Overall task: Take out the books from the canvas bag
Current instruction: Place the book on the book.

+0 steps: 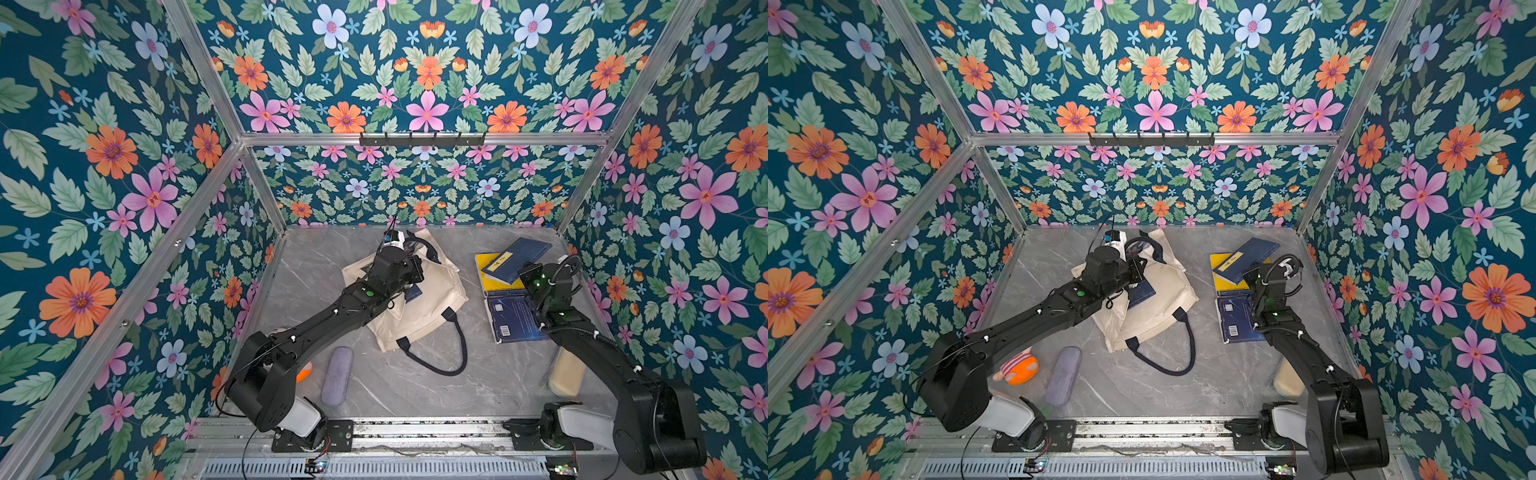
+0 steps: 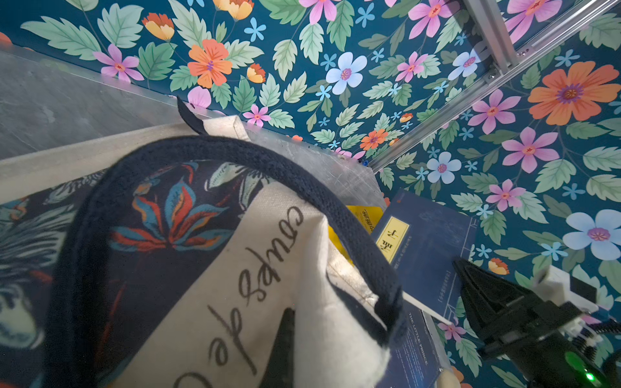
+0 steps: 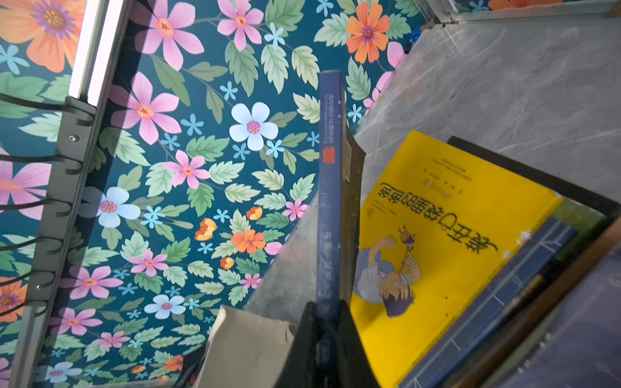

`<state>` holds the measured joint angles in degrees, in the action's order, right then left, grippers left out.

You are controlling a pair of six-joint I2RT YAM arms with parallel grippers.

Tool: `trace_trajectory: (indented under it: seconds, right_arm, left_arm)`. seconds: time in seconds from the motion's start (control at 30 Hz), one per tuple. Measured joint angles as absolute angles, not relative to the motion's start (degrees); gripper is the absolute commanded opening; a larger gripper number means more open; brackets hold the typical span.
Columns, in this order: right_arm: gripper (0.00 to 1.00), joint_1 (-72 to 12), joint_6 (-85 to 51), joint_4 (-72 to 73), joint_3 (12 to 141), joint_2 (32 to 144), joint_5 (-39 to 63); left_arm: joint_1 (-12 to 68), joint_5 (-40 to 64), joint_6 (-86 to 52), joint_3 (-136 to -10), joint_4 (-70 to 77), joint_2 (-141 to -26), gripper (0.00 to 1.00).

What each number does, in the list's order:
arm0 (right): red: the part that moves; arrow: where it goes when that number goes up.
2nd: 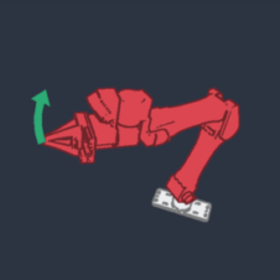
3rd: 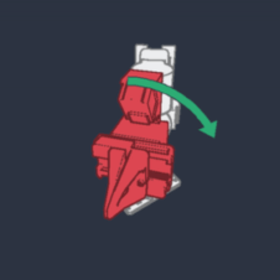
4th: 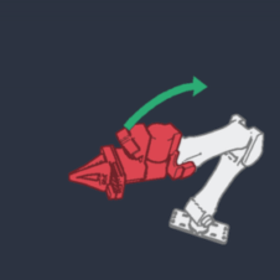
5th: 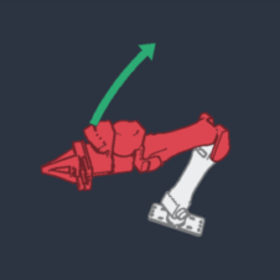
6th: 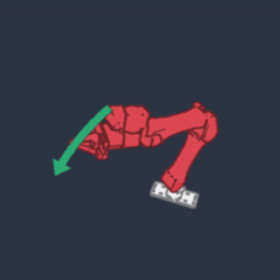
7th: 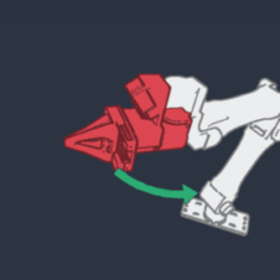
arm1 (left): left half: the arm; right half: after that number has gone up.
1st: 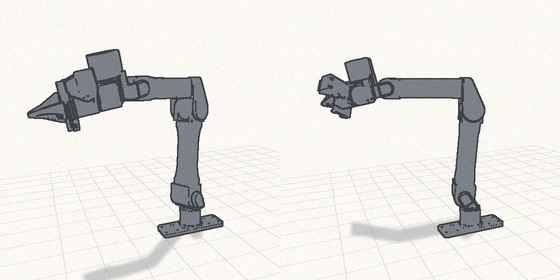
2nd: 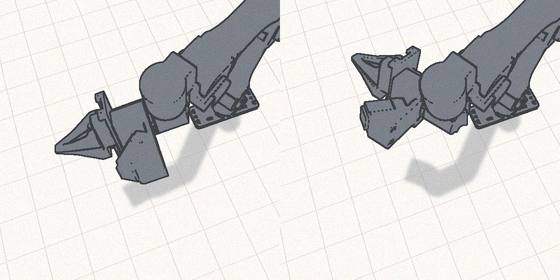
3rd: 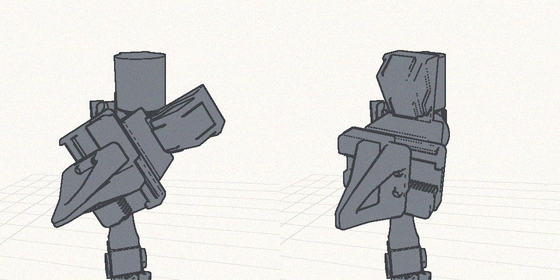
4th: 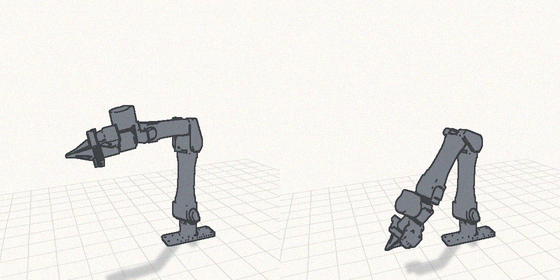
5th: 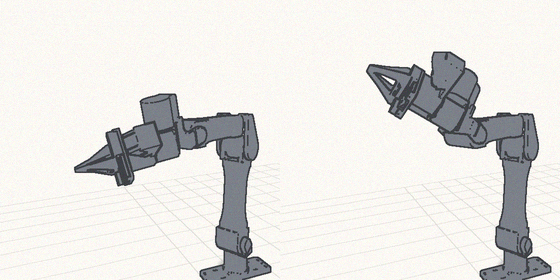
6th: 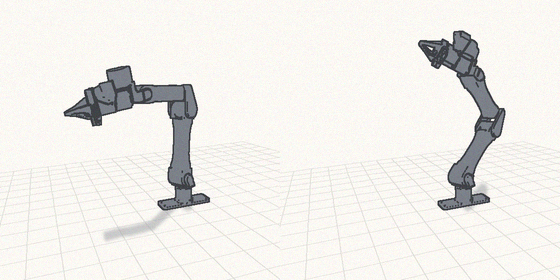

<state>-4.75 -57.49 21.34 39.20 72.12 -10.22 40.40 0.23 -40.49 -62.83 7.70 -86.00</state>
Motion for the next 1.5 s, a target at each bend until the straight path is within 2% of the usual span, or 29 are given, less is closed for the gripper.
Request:
trace_trajectory:
  seconds: [0.33, 0.63, 0.87, 1.07, 1.17, 1.4, 1.5]
  right_arm:
    - [0.0, -4.6, -61.3, 23.1, 42.2, 83.6, -17.8]
    - [0.0, -7.6, -68.5, 19.7, 43.2, 88.0, -21.6]
    - [0.12, -10.7, -73.7, 12.9, 46.0, 89.2, -25.2]
    - [0.16, -10.8, -76.6, 10.1, 46.1, 90.5, -26.2]
    - [0.23, -10.8, -78.3, 9.7, 46.3, 92.2, -25.8]
    - [0.54, -10.9, -81.2, 9.3, 47.1, 93.3, -24.0]
    - [0.64, -10.9, -81.5, 9.2, 46.7, 91.9, -23.5]
  left_arm:
    - [40.4, 0.4, -40.5, -62.8, 7.7, -86.0, 0.0]
    - [40.4, 1.0, -40.5, -63.0, 7.7, -86.1, 0.0]
    - [40.4, 1.4, -40.5, -63.2, 7.7, -86.5, 0.0]
    - [40.4, 1.7, -40.5, -63.5, 7.7, -86.7, 0.0]
    - [40.4, 2.1, -40.5, -63.8, 7.7, -87.0, 0.0]
    - [40.5, 2.7, -40.4, -63.9, 7.6, -87.1, 0.0]
    - [40.5, 2.8, -40.3, -64.0, 7.6, -87.1, 0.0]
